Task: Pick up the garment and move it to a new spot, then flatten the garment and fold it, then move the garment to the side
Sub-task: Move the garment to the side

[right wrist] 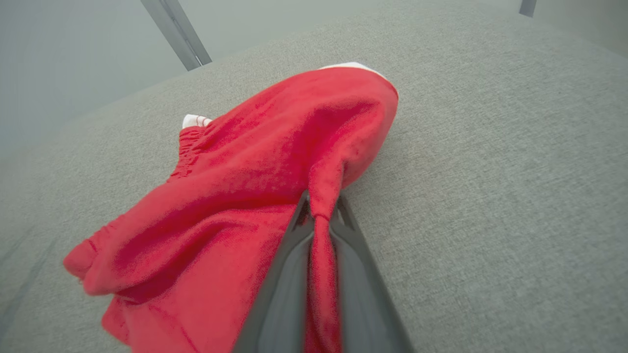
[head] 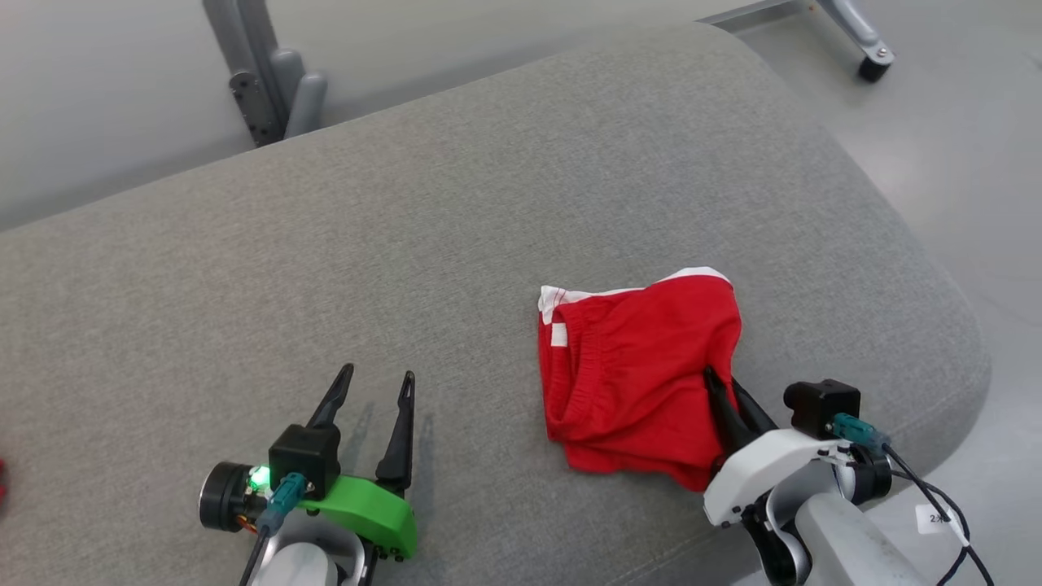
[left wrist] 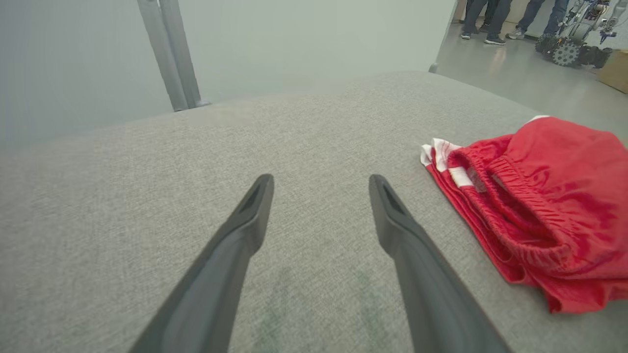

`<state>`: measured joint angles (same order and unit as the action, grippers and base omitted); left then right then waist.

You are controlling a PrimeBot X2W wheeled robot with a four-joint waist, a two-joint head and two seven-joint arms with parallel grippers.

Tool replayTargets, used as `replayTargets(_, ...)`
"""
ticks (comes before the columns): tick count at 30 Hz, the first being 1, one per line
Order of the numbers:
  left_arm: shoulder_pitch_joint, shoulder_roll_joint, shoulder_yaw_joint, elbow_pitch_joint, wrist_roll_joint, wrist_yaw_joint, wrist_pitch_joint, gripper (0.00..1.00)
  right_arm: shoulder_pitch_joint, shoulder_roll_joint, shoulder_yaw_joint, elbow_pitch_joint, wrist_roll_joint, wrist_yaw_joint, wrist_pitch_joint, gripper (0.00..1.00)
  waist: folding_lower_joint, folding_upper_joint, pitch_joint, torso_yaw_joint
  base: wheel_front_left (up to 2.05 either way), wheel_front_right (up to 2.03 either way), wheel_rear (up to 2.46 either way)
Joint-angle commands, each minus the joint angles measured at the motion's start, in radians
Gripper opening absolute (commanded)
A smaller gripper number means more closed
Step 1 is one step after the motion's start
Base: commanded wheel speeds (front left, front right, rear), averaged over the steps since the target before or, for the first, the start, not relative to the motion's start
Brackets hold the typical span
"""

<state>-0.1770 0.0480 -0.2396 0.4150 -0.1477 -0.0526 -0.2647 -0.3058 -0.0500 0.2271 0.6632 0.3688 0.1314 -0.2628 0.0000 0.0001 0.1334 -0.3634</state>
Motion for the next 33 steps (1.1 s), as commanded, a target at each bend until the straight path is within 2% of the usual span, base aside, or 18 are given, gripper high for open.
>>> replayTargets(1,-0.012,0.005,-0.001,0.002,0.005,-0.002,0.001,1.0,-0.021,-0.002,0.0,-0.007,-0.004,-0.001,-0.003,0.0,0.0,-0.0001,0.027,-0.042,0.0,0.0,0.0)
replayTargets(10,-0.063,0.007,0.013,-0.008,0.047,-0.012,0.001,1.0,-0.168,-0.048,0.014,0.027,-0.062,-0.001,-0.003,0.0,0.0,-0.0001,0.153,0.098,0.0,0.0,0.0)
replayTargets(16,-0.109,0.011,0.022,-0.019,0.076,-0.02,0.001,1.0,-0.341,-0.143,-0.011,0.121,-0.097,-0.001,-0.003,0.0,0.0,-0.0001,0.251,0.191,0.0,0.0,0.0)
replayTargets(19,-0.129,0.012,0.02,-0.032,0.09,-0.024,0.001,1.0,-0.428,-0.208,-0.076,0.208,-0.118,-0.001,-0.003,0.0,0.0,-0.0001,0.292,0.231,0.0,0.0,0.0)
replayTargets(24,-0.157,0.015,0.021,-0.05,0.108,-0.025,0.001,1.0,-0.534,-0.325,-0.247,0.364,-0.21,-0.001,-0.003,0.0,0.0,-0.0001,0.335,0.28,0.0,0.0,0.0)
replayTargets(28,-0.164,0.014,0.012,-0.059,0.117,-0.026,0.001,1.0,-0.556,-0.376,-0.396,0.431,-0.3,-0.001,-0.003,0.01,0.0,-0.0001,0.336,0.3,0.0,0.0,0.0)
replayTargets(30,-0.164,0.013,0.009,-0.062,0.115,-0.025,0.001,1.0,-0.55,-0.397,-0.471,0.418,-0.347,-0.001,-0.003,1.0,0.0,-0.0001,0.329,0.302,0.0,0.0,0.0)
replayTargets(33,-0.158,0.011,0.009,-0.063,0.108,-0.021,0.001,1.0,-0.522,-0.38,-0.585,0.363,-0.428,-0.001,-0.003,1.0,0.0,-0.0001,0.31,0.3,0.0,0.0,0.0)
